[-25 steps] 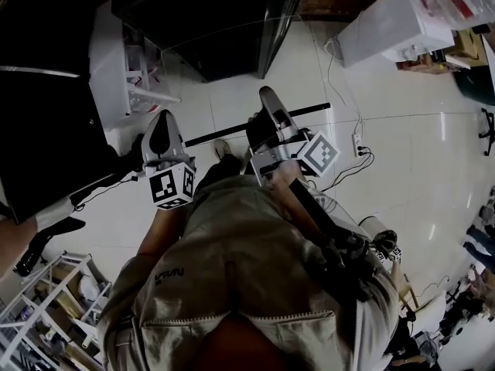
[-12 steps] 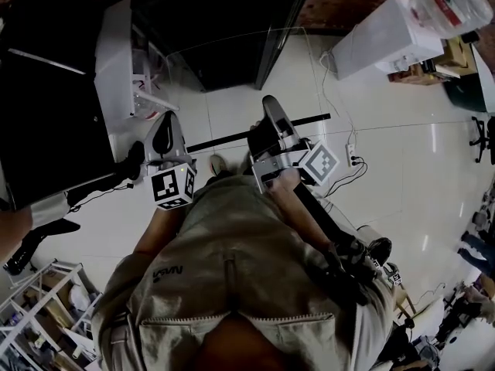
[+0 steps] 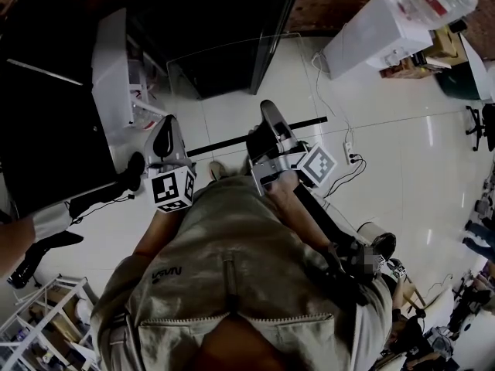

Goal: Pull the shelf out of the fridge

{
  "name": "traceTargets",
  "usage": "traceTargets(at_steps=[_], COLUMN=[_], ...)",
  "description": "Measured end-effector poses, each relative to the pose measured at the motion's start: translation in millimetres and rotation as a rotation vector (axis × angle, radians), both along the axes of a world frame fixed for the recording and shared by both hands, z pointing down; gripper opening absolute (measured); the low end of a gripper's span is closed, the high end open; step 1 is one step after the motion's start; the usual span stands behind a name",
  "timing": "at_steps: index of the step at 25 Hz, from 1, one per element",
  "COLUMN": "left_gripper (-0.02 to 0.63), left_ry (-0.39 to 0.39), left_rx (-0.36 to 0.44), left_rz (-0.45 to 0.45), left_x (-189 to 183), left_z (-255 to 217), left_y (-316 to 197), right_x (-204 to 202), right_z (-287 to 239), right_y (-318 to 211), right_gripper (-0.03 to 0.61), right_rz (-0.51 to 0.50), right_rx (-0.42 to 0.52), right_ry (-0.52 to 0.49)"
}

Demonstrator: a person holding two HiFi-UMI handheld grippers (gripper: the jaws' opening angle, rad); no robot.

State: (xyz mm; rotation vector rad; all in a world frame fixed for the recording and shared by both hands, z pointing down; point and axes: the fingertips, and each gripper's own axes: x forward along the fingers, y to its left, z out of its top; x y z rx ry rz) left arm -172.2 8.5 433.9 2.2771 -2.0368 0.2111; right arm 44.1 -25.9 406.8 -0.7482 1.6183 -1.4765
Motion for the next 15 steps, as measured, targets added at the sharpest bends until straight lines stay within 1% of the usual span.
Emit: traceTargets(at_steps=[8, 15], left_gripper=[0.006, 0.006], left_ry=[0.003, -0.003], left_rx=[-0.018, -0.037], left_rz=[0.019, 0.030], left_x=[3.0, 7.2], left_z=[4.2, 10.5], left_y=[6.1, 8.8], right_x=[2.7, 0.9], right_z=[-0.9, 9.5], right_y=[0.6, 0.8], right_gripper=[0.015, 0.014], right_rz=[0.012, 0.007], right_rx=[-0.005, -0.026], right_ry=[-0.002, 0.006])
